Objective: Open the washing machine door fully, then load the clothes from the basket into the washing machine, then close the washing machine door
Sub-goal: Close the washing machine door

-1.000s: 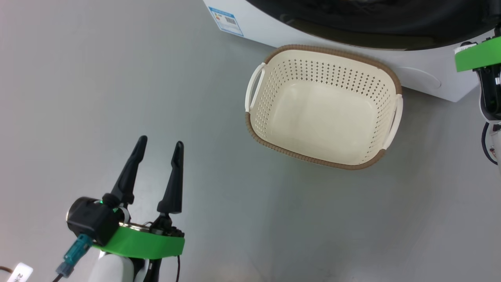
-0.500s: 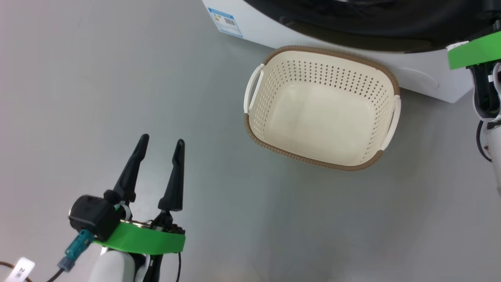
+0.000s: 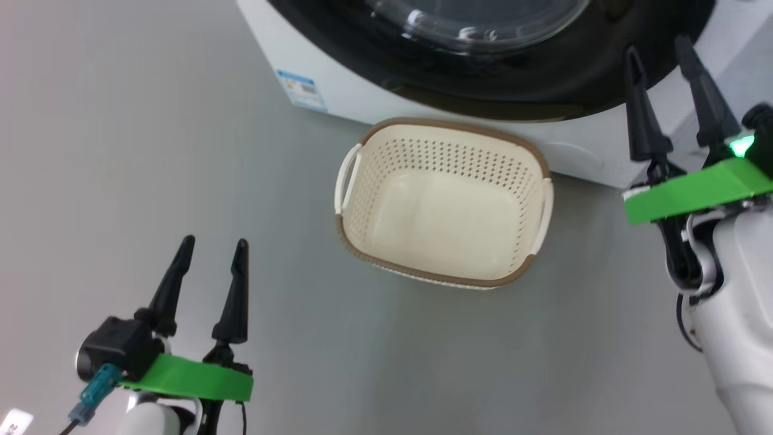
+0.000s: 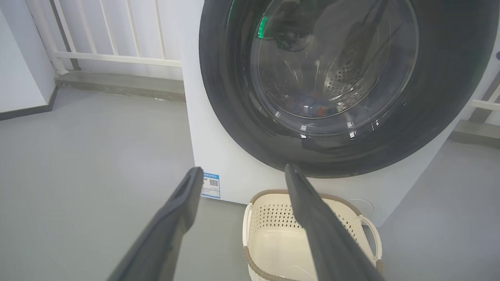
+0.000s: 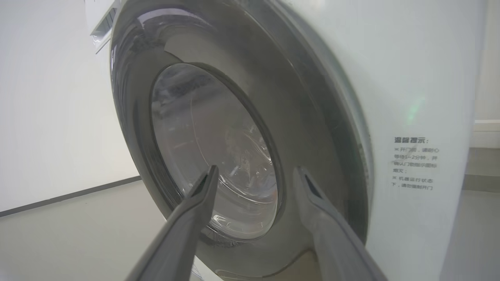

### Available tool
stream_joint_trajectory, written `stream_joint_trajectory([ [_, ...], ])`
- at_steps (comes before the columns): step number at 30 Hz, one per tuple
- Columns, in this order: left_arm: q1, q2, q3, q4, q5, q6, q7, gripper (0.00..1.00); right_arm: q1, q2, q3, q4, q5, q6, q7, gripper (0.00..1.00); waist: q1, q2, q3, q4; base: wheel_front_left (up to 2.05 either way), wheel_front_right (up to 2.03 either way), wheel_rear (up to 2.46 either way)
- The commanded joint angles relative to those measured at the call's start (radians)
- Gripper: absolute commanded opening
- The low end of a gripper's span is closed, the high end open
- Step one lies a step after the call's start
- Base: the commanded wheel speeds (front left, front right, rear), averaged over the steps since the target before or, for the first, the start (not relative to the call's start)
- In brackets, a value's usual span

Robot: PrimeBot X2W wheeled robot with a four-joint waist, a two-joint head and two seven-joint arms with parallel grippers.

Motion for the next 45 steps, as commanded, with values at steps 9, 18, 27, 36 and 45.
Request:
stream_joint_trajectory([
  [9,0.041,0.071,0.063,0.020,0.006,0.001,-0.006,1.00,0.159,0.027,0.012,-0.063,0.009,-0.003,-0.005,1.00,0.0001,0.0000,-0.151,-0.148,0.00,0.00,0.00],
  [18,0.093,0.105,0.084,0.039,0.015,0.001,-0.006,1.00,0.290,0.026,-0.003,-0.101,0.011,-0.003,-0.005,1.00,0.0001,0.0000,-0.242,-0.246,0.00,0.00,0.00],
  [27,0.124,0.126,0.102,0.051,0.023,0.001,-0.006,1.00,0.388,0.028,-0.031,-0.127,0.015,-0.003,-0.005,1.00,0.0001,0.0000,-0.281,-0.320,0.00,0.00,0.00],
  [36,0.143,0.137,0.118,0.047,0.026,0.001,-0.006,1.00,0.445,0.031,-0.048,-0.143,0.014,-0.003,-0.005,1.00,0.0001,0.0000,-0.294,-0.362,0.00,0.00,0.00],
  [45,0.160,0.141,0.128,0.045,0.029,0.001,-0.006,1.00,0.506,0.027,-0.085,-0.158,0.011,-0.003,-0.005,1.00,0.0001,0.0000,-0.311,-0.394,0.00,0.00,0.00],
])
